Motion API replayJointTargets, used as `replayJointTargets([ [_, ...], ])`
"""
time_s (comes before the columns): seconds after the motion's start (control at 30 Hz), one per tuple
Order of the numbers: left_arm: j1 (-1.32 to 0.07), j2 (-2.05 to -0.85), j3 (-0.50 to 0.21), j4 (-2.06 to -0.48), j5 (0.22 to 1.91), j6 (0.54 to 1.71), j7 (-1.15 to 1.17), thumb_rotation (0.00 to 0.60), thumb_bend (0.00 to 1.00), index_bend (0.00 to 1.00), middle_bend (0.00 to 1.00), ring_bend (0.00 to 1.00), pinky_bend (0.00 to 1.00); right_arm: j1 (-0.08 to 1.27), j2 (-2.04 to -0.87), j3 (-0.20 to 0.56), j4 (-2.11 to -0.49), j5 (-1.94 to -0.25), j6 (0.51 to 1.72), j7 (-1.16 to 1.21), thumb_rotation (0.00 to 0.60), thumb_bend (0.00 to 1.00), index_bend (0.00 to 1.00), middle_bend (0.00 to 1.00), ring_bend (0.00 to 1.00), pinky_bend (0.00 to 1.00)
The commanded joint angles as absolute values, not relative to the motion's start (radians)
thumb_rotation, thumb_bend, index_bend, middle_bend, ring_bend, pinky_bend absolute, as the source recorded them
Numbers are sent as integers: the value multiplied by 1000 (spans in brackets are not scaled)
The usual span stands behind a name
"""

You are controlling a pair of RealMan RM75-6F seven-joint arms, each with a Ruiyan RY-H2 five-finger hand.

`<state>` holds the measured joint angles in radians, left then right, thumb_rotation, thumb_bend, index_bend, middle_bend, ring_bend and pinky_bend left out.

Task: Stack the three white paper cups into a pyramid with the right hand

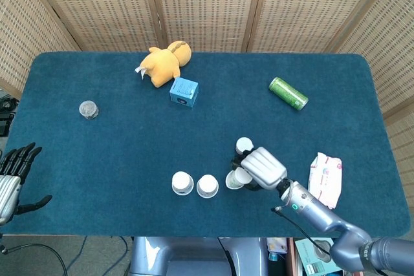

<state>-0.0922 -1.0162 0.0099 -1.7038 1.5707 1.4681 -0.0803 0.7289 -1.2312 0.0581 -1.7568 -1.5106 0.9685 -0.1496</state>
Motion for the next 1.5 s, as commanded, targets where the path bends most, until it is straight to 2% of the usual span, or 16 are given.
replayJointTargets([
  [0.03,-93,-1016,10,-1704,1570,1467,-82,600,182,0,0,0,0,746,-1171,91,-1851,-1549,989,-175,600,476,506,546,479,624],
  [0.2,-93,-1016,12,-1706,1573,1466,-78,600,182,0,0,0,0,795,-1179,141,-1940,-1515,945,-258,600,477,506,548,479,624],
  [0.5,-94,-1013,13,-1705,1565,1457,-85,600,182,0,0,0,0,875,-1315,168,-1934,-1362,865,-451,600,477,506,548,479,624],
  [0.9,-94,-1010,12,-1704,1562,1457,-93,600,182,0,0,0,0,926,-1406,192,-1897,-1219,887,-582,600,477,506,545,479,624],
  [1.5,-95,-1008,12,-1705,1560,1452,-97,600,181,0,0,0,0,969,-1460,178,-1875,-1142,915,-655,600,476,507,539,479,624],
])
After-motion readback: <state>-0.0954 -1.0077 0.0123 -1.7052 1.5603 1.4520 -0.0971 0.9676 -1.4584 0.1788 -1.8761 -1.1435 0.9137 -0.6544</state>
